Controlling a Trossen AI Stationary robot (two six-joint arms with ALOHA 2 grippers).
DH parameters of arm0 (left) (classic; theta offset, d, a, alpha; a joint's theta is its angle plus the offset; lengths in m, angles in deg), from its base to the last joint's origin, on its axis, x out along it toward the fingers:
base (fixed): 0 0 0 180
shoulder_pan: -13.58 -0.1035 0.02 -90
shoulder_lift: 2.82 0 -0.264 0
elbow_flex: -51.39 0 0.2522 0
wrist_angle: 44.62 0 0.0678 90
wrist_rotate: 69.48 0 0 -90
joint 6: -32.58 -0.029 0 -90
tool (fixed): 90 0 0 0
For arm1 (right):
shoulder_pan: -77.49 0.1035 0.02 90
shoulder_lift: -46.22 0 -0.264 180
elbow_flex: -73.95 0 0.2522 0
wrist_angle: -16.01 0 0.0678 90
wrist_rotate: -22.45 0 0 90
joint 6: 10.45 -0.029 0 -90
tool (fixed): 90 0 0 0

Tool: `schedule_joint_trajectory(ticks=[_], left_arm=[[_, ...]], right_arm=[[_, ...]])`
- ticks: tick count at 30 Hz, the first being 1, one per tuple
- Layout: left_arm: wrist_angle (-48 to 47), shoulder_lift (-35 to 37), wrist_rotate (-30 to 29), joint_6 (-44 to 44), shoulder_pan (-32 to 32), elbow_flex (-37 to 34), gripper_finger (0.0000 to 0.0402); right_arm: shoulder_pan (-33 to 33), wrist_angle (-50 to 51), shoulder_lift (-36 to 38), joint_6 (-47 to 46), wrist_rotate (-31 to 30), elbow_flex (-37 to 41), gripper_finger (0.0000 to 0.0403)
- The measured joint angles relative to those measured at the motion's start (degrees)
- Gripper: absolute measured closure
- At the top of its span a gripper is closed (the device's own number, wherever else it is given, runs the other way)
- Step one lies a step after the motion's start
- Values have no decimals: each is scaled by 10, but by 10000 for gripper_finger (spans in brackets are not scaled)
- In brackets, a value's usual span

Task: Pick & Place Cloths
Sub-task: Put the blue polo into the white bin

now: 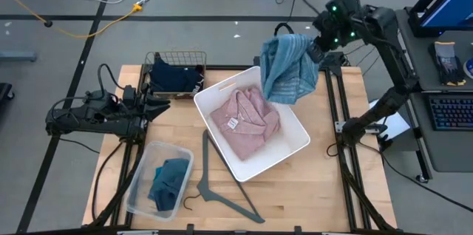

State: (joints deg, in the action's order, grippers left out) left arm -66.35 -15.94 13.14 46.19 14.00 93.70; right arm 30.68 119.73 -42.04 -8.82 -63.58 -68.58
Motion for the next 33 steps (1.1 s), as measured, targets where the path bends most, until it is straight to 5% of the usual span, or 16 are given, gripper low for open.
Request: schedule_joint_trajectory(ticks=[11,20,25,33], left_arm=[[0,0,20,-4,0,0,321],[0,0,24,-20,0,0,321],[0,0,24,-26,0,0,321],[0,0,24,-26,0,0,321]], right_arm=[[-176,1,1,-31,300,70,384],[-186,-47,19,-114,584,76,384],[-146,-204,54,-262,654,76,384],[-24,-438,100,-539,635,76,384]])
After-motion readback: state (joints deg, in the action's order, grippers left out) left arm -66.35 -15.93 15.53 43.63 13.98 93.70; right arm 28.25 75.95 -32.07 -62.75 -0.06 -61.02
